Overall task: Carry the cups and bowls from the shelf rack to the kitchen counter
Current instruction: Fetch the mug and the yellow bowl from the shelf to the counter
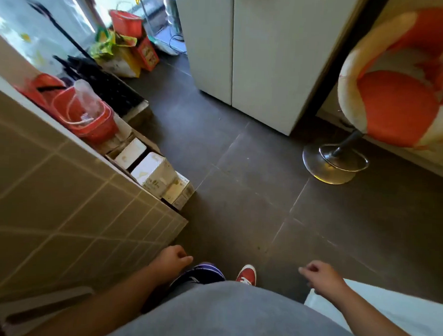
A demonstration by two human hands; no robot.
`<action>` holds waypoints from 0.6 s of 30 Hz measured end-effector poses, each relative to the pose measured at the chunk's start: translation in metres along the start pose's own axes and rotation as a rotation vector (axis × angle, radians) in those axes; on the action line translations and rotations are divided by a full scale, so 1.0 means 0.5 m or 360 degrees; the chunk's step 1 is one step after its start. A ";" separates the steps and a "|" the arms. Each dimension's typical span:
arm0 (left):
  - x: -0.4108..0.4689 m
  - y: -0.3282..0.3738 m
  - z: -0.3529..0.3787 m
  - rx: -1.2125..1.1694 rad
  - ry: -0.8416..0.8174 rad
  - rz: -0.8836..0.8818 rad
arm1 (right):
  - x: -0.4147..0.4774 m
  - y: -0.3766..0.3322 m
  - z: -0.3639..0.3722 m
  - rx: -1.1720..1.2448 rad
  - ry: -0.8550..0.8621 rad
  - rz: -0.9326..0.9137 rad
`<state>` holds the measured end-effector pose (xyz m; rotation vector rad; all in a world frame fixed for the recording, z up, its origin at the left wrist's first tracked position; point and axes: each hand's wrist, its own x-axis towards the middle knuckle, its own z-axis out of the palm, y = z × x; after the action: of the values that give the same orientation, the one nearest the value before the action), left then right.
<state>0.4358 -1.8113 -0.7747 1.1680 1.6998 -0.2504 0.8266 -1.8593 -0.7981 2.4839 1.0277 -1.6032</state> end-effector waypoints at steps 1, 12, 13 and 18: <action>0.011 0.002 -0.015 -0.0024 0.0012 -0.0037 | 0.027 -0.042 -0.016 -0.0020 -0.0005 -0.0052; 0.250 0.106 -0.193 -0.0126 -0.0003 -0.0268 | 0.266 -0.435 -0.172 -0.0202 0.0069 -0.0282; 0.273 0.132 -0.212 -0.0078 0.0000 -0.0246 | 0.274 -0.456 -0.192 -0.0213 0.0078 -0.0266; 0.383 0.299 -0.319 0.0077 0.0011 -0.0105 | 0.319 -0.527 -0.302 -0.0203 0.0109 -0.0166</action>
<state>0.4528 -1.5228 -0.8056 1.1504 1.7486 -0.3297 0.8513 -1.5185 -0.7704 2.4549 1.2458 -1.4359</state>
